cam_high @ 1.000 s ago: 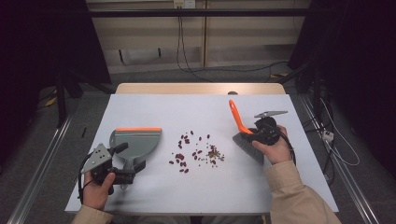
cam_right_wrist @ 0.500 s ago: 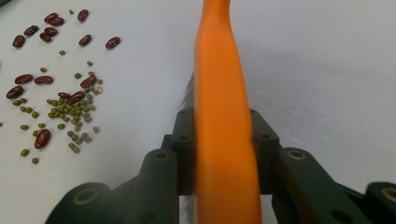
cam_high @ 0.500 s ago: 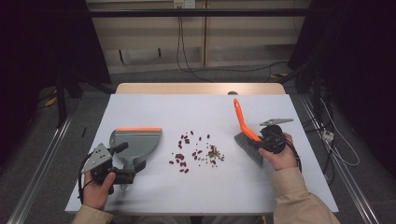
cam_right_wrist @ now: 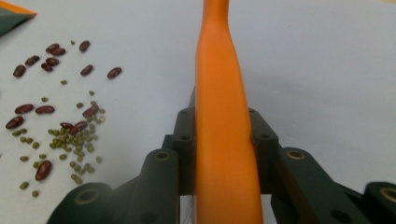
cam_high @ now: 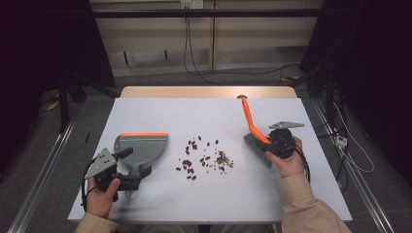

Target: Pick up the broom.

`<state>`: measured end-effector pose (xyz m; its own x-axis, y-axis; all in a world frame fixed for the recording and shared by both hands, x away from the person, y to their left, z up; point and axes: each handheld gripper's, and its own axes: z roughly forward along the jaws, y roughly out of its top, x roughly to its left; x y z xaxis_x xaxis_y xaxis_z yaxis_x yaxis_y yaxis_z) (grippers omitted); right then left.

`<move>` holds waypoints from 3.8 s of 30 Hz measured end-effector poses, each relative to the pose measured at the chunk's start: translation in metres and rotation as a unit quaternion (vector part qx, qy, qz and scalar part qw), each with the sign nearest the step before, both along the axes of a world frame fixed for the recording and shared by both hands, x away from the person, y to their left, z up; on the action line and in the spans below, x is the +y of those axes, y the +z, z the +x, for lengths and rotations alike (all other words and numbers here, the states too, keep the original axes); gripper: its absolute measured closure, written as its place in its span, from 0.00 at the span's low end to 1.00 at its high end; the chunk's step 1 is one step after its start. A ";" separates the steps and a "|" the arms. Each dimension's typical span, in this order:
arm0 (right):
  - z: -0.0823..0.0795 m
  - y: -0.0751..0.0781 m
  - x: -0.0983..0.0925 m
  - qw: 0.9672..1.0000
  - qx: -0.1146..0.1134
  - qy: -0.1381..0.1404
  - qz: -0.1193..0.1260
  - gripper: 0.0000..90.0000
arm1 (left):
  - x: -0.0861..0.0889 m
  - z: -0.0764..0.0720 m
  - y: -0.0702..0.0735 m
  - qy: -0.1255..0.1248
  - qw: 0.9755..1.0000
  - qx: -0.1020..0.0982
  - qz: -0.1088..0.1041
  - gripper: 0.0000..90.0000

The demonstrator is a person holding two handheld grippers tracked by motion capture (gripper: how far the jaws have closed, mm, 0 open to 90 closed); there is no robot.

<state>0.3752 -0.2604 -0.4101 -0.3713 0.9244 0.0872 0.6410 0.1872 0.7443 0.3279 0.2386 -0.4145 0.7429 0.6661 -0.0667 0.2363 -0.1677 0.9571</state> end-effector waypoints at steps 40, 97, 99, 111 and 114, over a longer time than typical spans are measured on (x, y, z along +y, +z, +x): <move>0.037 -0.020 0.046 0.998 -0.048 -0.001 -0.042 0.79 | 0.001 0.009 0.005 0.006 1.000 0.002 -0.010 0.04; 0.016 -0.017 0.108 0.997 -0.058 0.029 -0.034 0.79 | 0.001 0.008 0.006 0.006 1.000 -0.002 -0.010 0.04; 0.015 -0.016 0.111 0.997 -0.059 0.031 -0.036 0.79 | 0.001 0.008 0.006 0.005 1.000 -0.003 -0.010 0.04; 0.011 -0.017 0.122 0.997 -0.064 0.027 -0.033 0.79 | 0.001 0.007 0.006 0.004 1.000 -0.002 -0.011 0.04; 0.010 -0.018 0.125 0.997 -0.066 0.027 -0.031 0.79 | 0.001 0.007 0.006 0.005 1.000 -0.001 -0.011 0.04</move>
<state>0.3853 -0.1352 -0.4278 -0.4244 0.9052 -0.0222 0.5263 0.2666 0.8074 0.3353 0.2393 -0.4083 0.7365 0.6717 -0.0799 0.2352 -0.1436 0.9613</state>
